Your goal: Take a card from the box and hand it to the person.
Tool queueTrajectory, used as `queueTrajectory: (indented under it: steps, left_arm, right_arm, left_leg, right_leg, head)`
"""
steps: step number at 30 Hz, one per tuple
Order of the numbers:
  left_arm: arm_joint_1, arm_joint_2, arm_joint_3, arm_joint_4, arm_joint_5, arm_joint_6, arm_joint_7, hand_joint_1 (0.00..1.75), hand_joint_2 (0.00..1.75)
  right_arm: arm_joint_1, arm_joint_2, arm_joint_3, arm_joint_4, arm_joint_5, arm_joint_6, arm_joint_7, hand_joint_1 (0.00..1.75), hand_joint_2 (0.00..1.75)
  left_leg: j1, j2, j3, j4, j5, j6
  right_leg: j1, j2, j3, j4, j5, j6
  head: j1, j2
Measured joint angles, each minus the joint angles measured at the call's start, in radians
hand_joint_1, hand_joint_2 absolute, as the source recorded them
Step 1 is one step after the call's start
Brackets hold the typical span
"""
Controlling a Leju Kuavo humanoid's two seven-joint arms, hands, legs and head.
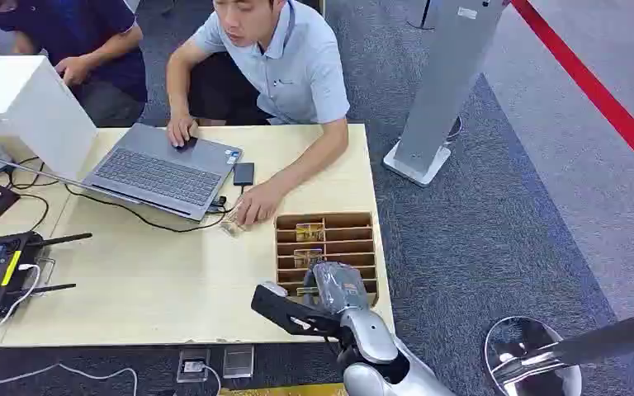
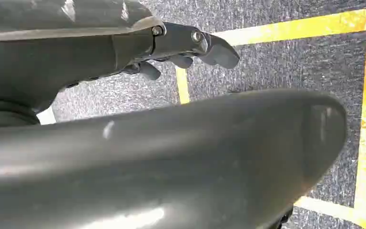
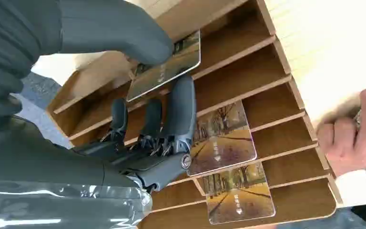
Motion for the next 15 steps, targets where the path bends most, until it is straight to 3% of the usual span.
queueTrajectory:
  steps: [7,10,12,15]
  left_arm:
    - [0.0,0.0,-0.001,0.0,0.0,-0.001,-0.002,0.0,0.0]
    - [0.0,0.0,-0.002,0.0,0.0,-0.001,-0.002,0.0,0.0]
    - [0.0,0.0,-0.004,0.0,0.0,-0.001,-0.002,0.0,0.0]
    - [0.0,0.0,-0.004,0.0,0.002,-0.001,-0.005,0.0,0.0]
  right_arm:
    - [0.0,0.0,0.0,0.001,0.0,-0.001,0.0,0.94,1.75]
    - [0.0,0.0,-0.001,0.002,0.0,-0.001,0.0,1.06,1.75]
    - [0.0,0.0,-0.002,0.003,0.0,-0.002,0.0,1.29,1.75]
    - [0.0,0.0,-0.003,0.004,0.0,-0.003,0.0,1.29,1.75]
  left_leg:
    - [0.0,0.0,0.0,0.0,0.0,0.0]
    - [0.0,0.0,0.0,0.0,0.0,0.0]
    - [0.0,0.0,0.0,0.0,0.0,0.0]
    - [0.0,0.0,0.0,0.0,0.0,0.0]
  right_leg:
    - [0.0,0.0,0.0,0.0,0.0,0.0]
    - [0.0,0.0,0.0,0.0,0.0,0.0]
    - [0.0,0.0,0.0,0.0,0.0,0.0]
    - [0.0,0.0,0.0,0.0,0.0,0.0]
  head:
    - [0.0,0.0]
    - [0.0,0.0]
    - [0.0,0.0]
    - [0.0,0.0]
